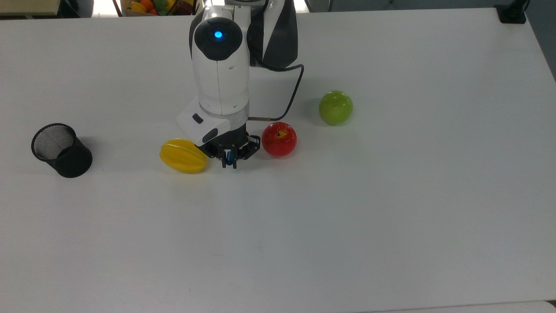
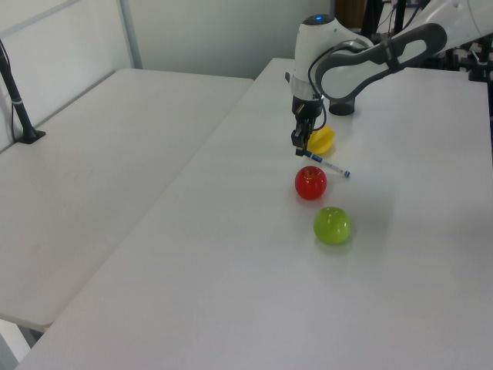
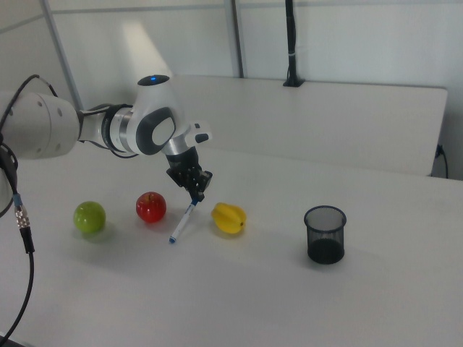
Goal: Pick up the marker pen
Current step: 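Lower the marker onto the table and open the gripper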
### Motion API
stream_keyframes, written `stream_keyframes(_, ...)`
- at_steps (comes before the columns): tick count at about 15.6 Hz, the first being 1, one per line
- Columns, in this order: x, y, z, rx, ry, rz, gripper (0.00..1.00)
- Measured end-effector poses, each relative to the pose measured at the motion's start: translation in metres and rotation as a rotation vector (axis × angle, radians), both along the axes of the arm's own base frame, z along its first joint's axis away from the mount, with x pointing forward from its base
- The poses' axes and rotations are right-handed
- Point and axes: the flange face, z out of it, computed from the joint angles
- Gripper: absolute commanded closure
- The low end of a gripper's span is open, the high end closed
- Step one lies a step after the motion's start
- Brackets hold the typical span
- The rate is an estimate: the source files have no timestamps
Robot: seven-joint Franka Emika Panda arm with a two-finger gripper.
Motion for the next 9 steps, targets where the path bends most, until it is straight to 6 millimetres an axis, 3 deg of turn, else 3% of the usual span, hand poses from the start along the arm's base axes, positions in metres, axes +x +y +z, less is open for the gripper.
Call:
stream_keyframes(2,0.006,0.001,-0.013,-0.002,-0.028,-0.028,0.70)
stream_keyframes(3,0.009,0.002,-0.018,-0.005,-0.035,-0.038,0.61)
stream_keyframes(4,0.011,0.003,-0.023,-0.007,-0.036,-0.041,0.48)
stream_keyframes(6,0.016,0.004,-0.025,-0.001,-0.070,-0.069,0.03)
stream_keyframes(9,0.020,0.005,-0.020,0.006,-0.093,-0.092,0.00)
